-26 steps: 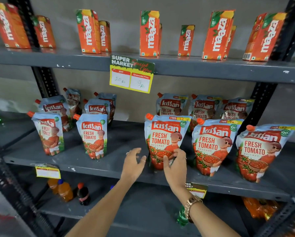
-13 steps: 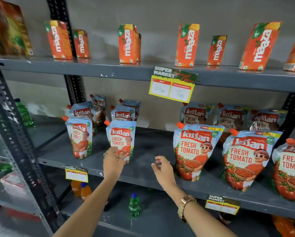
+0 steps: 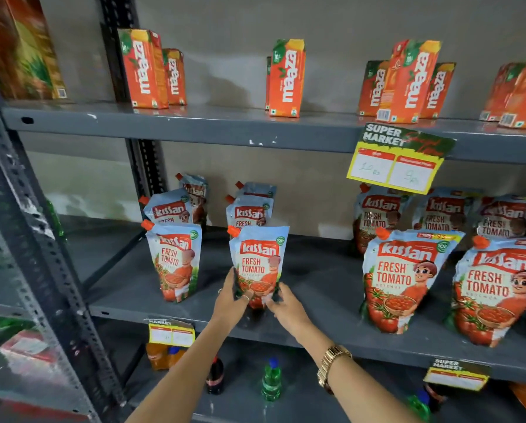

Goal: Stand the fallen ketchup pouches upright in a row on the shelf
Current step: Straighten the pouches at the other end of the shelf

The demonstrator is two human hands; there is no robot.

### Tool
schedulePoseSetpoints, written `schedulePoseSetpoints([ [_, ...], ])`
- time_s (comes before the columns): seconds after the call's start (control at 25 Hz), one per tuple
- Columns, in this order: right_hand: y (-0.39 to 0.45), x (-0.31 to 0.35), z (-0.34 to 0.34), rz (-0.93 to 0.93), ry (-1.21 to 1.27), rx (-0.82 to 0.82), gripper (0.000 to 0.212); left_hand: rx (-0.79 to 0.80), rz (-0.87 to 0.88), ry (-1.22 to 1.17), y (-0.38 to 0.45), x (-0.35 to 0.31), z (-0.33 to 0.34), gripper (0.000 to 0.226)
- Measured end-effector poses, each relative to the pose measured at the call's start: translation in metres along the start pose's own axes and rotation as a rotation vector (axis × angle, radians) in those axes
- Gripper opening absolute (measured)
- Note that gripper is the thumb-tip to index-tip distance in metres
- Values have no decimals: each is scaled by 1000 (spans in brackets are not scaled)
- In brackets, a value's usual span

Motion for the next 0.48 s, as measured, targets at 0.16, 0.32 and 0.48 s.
schedulePoseSetpoints([
  [0.16, 5, 2, 5, -1, 29, -44, 49, 18, 56, 32, 6, -1, -3, 63],
  [0.32, 8, 8, 19, -15, 42, -32, 50, 20, 52, 55, 10, 5, -21, 57],
  [0.48, 11, 14, 38, -17, 49, -28, 50, 16, 23, 64, 13, 13, -39, 57],
])
Point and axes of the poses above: each hand's wrist, its own y-axis towards the middle knuckle, its own z-axis out of the palm, x = y × z, the point moved 9 cm from there along y, towards the middle knuckle, and after that the axes turned 1 degree about -x, right-handed, at the moved point
